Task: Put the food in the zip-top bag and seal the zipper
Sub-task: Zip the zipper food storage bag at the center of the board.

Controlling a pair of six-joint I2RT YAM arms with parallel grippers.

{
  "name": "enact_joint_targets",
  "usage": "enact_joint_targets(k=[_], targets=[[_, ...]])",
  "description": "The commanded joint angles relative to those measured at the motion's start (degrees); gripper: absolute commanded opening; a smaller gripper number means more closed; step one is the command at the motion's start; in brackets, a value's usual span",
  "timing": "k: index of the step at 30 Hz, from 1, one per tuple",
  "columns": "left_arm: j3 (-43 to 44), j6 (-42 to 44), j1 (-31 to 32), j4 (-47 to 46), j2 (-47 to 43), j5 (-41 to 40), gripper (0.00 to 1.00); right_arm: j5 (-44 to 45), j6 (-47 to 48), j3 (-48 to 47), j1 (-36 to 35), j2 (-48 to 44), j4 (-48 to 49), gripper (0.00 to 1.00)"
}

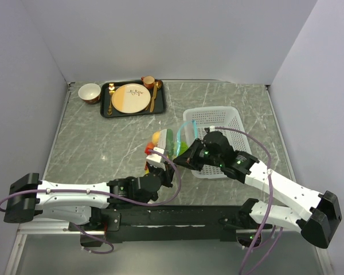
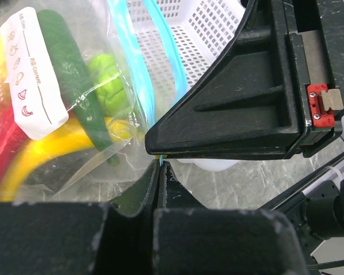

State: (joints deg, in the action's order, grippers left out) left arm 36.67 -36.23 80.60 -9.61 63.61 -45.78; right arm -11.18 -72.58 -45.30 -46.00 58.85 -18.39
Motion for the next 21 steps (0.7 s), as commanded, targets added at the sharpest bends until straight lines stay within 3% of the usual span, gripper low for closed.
enact_joint_targets(k=[1, 21], targets=[[1.3, -0.9, 0.1, -0.9, -2.4, 0.4, 0.01, 3.6, -0.2, 0.4, -0.4, -2.7, -0.1, 0.00], [-0.9, -3.0, 0.1, 1.5, -5.9, 1.3, 0.01, 7.4, -4.7, 6.1, 1.0, -5.9, 2.8, 0.00]])
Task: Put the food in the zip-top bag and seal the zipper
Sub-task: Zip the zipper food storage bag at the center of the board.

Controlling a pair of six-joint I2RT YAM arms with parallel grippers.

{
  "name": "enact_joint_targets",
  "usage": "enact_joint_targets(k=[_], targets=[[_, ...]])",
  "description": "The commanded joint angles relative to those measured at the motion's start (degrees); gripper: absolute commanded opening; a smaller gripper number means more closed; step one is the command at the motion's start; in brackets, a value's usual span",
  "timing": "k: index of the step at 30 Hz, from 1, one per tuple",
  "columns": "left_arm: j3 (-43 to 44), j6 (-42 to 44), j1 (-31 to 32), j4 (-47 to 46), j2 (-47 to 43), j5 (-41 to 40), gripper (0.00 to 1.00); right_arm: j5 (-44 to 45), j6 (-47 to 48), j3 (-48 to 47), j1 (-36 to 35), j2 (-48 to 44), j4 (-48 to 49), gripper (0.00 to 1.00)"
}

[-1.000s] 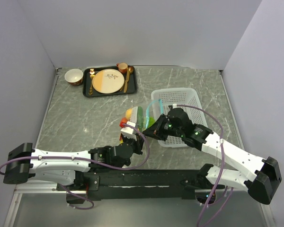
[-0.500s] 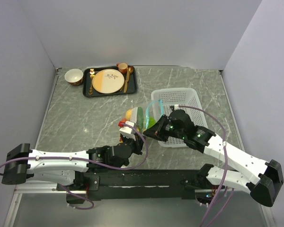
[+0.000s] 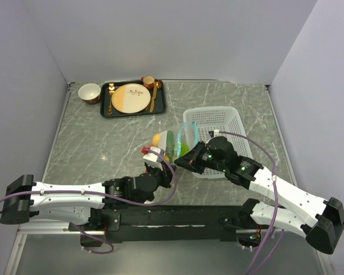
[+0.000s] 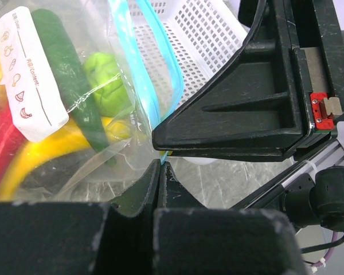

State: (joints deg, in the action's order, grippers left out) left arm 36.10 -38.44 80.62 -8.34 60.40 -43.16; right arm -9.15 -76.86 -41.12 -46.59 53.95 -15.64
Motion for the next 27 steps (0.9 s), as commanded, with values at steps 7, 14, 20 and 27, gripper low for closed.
enact_joint_targets(k=[7, 14, 20, 27], targets=[[-0.3, -0.7, 0.1, 0.9, -2.9, -1.3, 0.01, 6.1, -1.4, 2.9, 2.2, -1.1, 0.5, 0.00], [-0.8, -0.9, 0.1, 1.0, -3.6, -1.1, 0.01, 5.4, -1.2, 3.8, 3.2, -1.8, 1.8, 0.01], [-0.1, 1.0, 0.2, -1.8, -1.1, 2.2, 0.33, 4.7, -0.5, 2.6, 3.2, -1.3, 2.0, 0.02], [1.3, 2.5, 0.2, -5.3, 4.0, 3.3, 0.43, 4.1, 0.9, 0.7, 3.2, -1.3, 1.5, 0.02]])
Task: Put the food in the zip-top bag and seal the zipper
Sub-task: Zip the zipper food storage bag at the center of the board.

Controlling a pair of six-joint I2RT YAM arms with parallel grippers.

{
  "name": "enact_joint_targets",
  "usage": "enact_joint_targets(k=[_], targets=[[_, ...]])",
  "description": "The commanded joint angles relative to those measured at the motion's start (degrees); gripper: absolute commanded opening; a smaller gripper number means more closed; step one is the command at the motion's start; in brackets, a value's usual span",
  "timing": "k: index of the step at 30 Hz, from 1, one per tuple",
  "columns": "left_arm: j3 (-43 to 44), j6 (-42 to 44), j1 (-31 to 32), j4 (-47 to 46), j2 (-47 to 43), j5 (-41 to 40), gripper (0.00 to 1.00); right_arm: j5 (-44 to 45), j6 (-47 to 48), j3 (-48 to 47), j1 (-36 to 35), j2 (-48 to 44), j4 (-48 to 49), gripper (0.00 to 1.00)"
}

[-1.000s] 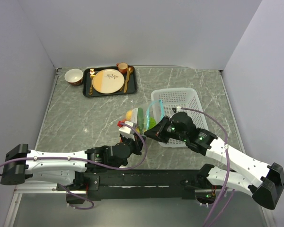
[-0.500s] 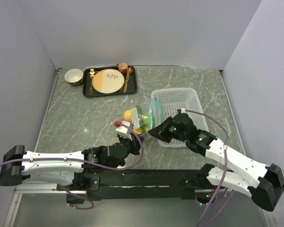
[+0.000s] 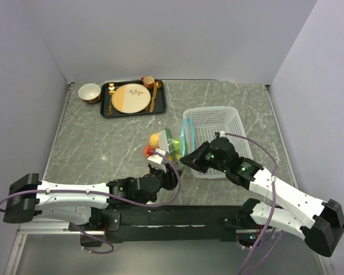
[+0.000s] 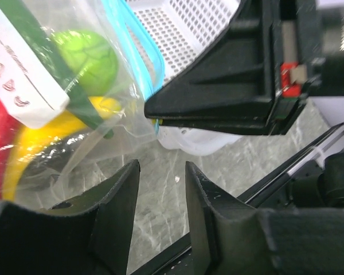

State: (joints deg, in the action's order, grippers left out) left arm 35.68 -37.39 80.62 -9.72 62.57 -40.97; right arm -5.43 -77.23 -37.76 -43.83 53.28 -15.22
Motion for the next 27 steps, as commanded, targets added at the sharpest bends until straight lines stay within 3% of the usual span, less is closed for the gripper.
enact_joint_targets(k=[1, 9, 17, 27], targets=[[1.6, 1.5, 0.2, -4.5, 2.2, 1.0, 0.43, 0.2, 1.4, -3.0, 0.4, -0.7, 1.1, 0.03], [1.3, 0.5, -0.1, -7.5, 3.7, -3.9, 0.42, -0.2, 2.0, -3.5, 0.4, -1.2, 0.5, 0.03], [0.5, -0.3, -3.1, -8.6, 3.2, -1.3, 0.22, -0.9, 1.8, -3.0, 0.4, -1.2, 1.2, 0.02], [-0.1, -0.5, -4.1, -9.4, 2.8, 0.5, 0.29, -1.2, 2.1, -3.5, 0.4, -0.7, 1.2, 0.02]])
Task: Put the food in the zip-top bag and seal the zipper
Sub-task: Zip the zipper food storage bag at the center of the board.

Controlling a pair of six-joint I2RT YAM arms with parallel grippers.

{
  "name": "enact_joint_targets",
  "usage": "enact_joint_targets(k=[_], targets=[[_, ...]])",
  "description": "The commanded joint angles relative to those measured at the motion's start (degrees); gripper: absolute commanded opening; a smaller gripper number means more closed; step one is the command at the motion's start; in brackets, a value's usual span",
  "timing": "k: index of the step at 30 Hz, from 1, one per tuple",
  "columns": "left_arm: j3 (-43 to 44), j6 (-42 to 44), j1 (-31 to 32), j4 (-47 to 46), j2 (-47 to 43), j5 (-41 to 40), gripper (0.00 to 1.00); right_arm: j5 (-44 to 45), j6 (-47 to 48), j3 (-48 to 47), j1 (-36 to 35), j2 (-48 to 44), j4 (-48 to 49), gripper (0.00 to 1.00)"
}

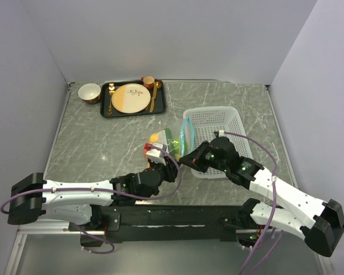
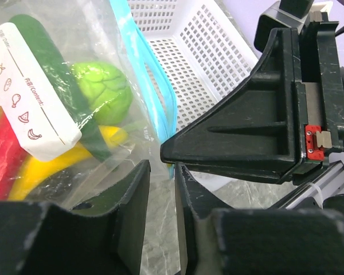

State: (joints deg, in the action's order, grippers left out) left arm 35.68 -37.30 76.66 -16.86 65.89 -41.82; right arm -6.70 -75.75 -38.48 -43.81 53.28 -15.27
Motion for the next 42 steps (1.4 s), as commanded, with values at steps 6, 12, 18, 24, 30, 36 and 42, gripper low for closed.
enact_joint_targets(k=[6, 12, 18, 24, 30, 36, 42], targets=[[0.4, -0.7, -0.1, -2.0, 0.1, 1.8, 0.23, 0.2, 0.3, -2.6, 0.4, -0.8, 1.6, 0.02], [0.4, -1.4, -0.2, -1.8, 0.7, 2.5, 0.27, 0.2, 0.6, -2.7, 0.3, -0.7, 1.6, 0.02], [0.6, -2.1, -0.2, -1.1, 1.2, 2.1, 0.24, -0.3, 0.6, -2.7, 0.4, -0.4, 2.2, 0.03], [1.5, -1.5, -0.2, -0.7, 1.9, 0.6, 0.08, -0.8, 0.5, -2.4, 0.4, -0.4, 2.7, 0.03], [2.6, -1.8, -0.2, -0.3, 2.8, 0.2, 0.01, -1.4, 0.9, -2.6, 0.4, -0.3, 2.6, 0.03], [2.4, -2.1, -0.4, 1.0, 2.1, 0.3, 0.01, 0.3, 4.2, -4.2, 0.4, -1.1, -1.4, 0.19], [1.0, -2.3, -0.3, 1.6, 0.4, 1.8, 0.01, 6.6, 9.7, -9.0, 0.4, -2.9, -11.0, 0.53]])
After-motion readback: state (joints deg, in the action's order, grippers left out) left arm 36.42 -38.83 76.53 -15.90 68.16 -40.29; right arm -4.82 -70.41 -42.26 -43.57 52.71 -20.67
